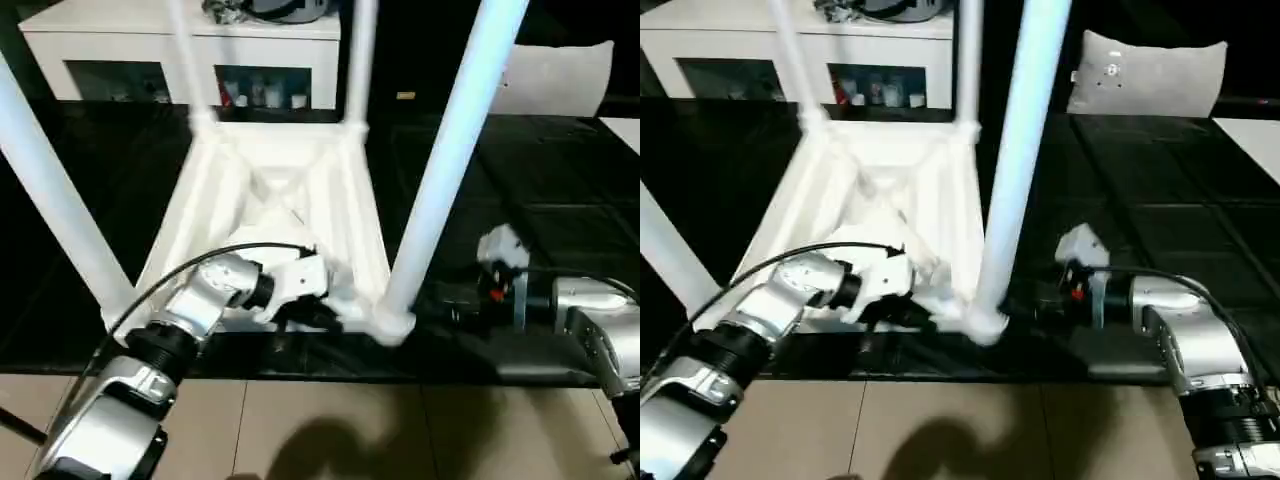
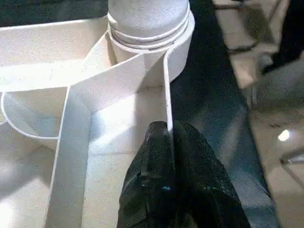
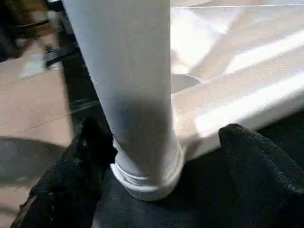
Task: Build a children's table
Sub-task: Rotate leg to tighten
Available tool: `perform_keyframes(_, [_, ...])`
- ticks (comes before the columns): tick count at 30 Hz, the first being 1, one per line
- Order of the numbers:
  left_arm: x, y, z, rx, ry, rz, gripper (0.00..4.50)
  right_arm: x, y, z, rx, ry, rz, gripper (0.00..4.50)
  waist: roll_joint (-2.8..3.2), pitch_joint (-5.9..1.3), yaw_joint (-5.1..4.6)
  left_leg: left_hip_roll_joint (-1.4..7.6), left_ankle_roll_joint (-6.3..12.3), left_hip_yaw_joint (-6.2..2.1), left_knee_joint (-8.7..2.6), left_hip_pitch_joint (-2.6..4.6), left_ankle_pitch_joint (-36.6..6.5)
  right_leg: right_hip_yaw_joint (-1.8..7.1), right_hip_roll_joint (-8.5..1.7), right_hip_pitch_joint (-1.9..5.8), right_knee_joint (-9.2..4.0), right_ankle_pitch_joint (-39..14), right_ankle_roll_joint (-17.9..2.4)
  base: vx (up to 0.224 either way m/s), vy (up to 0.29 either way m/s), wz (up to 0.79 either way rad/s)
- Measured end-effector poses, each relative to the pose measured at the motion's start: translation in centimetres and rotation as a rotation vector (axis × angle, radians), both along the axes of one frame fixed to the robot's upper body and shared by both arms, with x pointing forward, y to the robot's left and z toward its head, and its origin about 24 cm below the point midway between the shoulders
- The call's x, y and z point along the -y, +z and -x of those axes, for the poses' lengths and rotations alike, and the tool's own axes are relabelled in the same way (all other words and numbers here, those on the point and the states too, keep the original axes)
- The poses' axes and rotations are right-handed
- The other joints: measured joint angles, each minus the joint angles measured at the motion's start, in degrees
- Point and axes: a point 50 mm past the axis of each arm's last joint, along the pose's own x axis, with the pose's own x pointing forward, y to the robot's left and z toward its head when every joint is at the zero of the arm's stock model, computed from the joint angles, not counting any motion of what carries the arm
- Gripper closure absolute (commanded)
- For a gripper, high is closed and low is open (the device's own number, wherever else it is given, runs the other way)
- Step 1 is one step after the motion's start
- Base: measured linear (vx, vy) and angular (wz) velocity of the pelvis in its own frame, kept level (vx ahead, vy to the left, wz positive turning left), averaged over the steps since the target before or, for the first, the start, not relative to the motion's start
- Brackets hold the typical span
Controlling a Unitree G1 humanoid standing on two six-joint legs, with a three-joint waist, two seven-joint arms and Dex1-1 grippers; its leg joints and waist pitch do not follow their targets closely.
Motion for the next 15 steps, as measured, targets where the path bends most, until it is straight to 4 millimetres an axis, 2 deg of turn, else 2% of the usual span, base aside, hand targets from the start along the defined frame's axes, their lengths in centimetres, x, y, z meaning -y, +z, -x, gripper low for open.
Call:
perform_keyframes(3, [0.1, 0.0, 0.2, 0.0, -0.029, -0.005, 4.5, -0.7, -0.2, 0.2, -0.016, 0.046, -0.023, 1.08, 0.0, 0.0, 0.28, 0.04, -0.01, 0.13, 0.03, 0.02, 0.0, 0.01, -0.04, 0.0, 0.03, 0.0, 0.0, 0.0, 0.0, 0.0])
perform_keyframes(4, [0.1, 0.0, 0.2, 0.0, -0.034, -0.004, 4.5, -0.9, -0.3, 0.2, -0.024, 0.062, -0.03, 1.29, -0.02, 0.0, 0.27, 0.04, -0.01, 0.15, 0.04, 0.02, 0.0, 0.03, -0.05, 0.0, 0.03, 0.0, 0.0, 0.0, 0.0, 0.0])
perform_keyframes(7, [0.1, 0.0, 0.2, 0.001, -0.036, -0.001, 4.5, -1.5, -0.7, 0.3, -0.05, 0.094, -0.051, 1.45, -0.05, 0.01, 0.29, 0.04, -0.02, 0.17, 0.05, 0.03, 0.0, 0.03, -0.05, 0.0, 0.06, 0.0, 0.0, 0.0, 0.0, 0.0])
perform_keyframes(15, [0.0, 0.1, 0.3, -0.009, -0.053, 0.004, 4.5, -1.6, -0.8, 0.5, -0.094, 0.124, -0.083, 2.11, -0.34, 0.04, 0.3, 0.06, 0.0, 0.19, 0.05, 0.02, 0.0, 0.03, -0.05, -0.01, 0.08, 0.0, 0.0, 0.0, 0.0, 0.0])
